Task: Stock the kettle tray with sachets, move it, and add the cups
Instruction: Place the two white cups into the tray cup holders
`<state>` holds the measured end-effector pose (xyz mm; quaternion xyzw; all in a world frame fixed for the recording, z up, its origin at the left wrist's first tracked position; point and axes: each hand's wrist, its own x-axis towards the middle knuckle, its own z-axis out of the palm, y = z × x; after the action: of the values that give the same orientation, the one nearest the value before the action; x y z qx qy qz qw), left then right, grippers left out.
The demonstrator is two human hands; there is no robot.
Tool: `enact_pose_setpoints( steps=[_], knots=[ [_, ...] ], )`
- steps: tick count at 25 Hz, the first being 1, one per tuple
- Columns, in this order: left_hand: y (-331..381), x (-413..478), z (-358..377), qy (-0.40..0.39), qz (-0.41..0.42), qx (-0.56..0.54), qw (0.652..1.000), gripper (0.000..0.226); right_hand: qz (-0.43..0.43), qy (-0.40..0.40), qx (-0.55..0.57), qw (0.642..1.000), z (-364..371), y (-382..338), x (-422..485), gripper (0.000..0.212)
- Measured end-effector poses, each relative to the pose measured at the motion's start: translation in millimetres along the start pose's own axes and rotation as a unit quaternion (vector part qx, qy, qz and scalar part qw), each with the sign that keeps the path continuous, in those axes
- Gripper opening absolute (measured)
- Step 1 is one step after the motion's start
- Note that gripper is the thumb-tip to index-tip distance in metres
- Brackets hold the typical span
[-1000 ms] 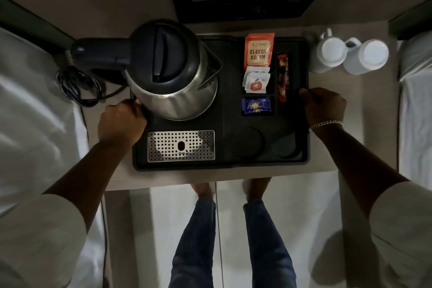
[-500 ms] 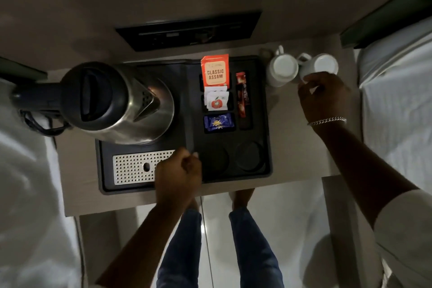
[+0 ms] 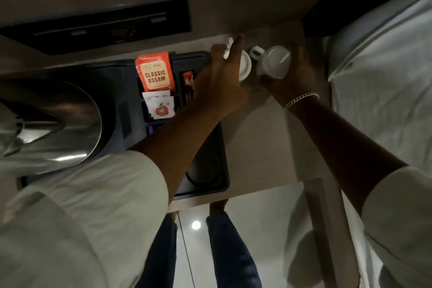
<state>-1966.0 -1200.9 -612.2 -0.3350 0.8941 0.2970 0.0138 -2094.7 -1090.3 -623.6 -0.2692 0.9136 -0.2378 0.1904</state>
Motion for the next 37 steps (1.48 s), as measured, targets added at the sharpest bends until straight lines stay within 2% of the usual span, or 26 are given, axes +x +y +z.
enact_pose_setpoints(
  steps=[2,4,9,14,18,21,25,29,37],
  knots=[
    [4.3,13.4,6.5,0.001,0.017,0.066,0.998,0.085,0.002,0.029,0.020,0.999,3.2,3.5,3.6,0.087],
    [5.6,14.9,6.5,0.014,0.024,0.079,0.996,0.078,-0.010,0.052,0.016,0.998,0.8,6.7,0.8,0.084],
    [2.4,-42.4,-10.8,0.116,0.012,-0.044,0.992,0.072,0.039,0.070,0.079,0.994,-12.6,-8.2,-48.4,0.083],
    [-39.4,-156.9,-30.5,0.152,-0.072,-0.088,0.982,0.075,0.039,0.010,0.125,0.991,-2.7,-45.9,-133.0,0.075],
    [-78.7,-221.5,-26.0,0.094,-0.120,-0.060,0.986,0.077,0.049,-0.057,0.146,0.986,26.2,-70.3,-189.6,0.075],
    [-91.7,-241.8,-17.7,0.057,-0.113,-0.047,0.991,0.078,0.042,-0.088,0.097,0.991,46.6,-77.6,-217.7,0.078],
    [-98.4,-240.3,-13.0,0.040,-0.099,-0.018,0.994,0.078,0.041,-0.099,-0.017,0.994,60.7,-76.6,-227.5,0.085],
    [-99.6,-245.5,-16.8,0.016,-0.106,0.016,0.994,0.081,0.050,-0.085,-0.035,0.995,65.3,-82.7,-228.8,0.085],
    [-94.3,-250.6,-14.4,0.016,-0.145,-0.114,0.983,0.088,0.049,-0.089,-0.067,0.993,69.0,-89.6,-232.6,0.089]
  ],
)
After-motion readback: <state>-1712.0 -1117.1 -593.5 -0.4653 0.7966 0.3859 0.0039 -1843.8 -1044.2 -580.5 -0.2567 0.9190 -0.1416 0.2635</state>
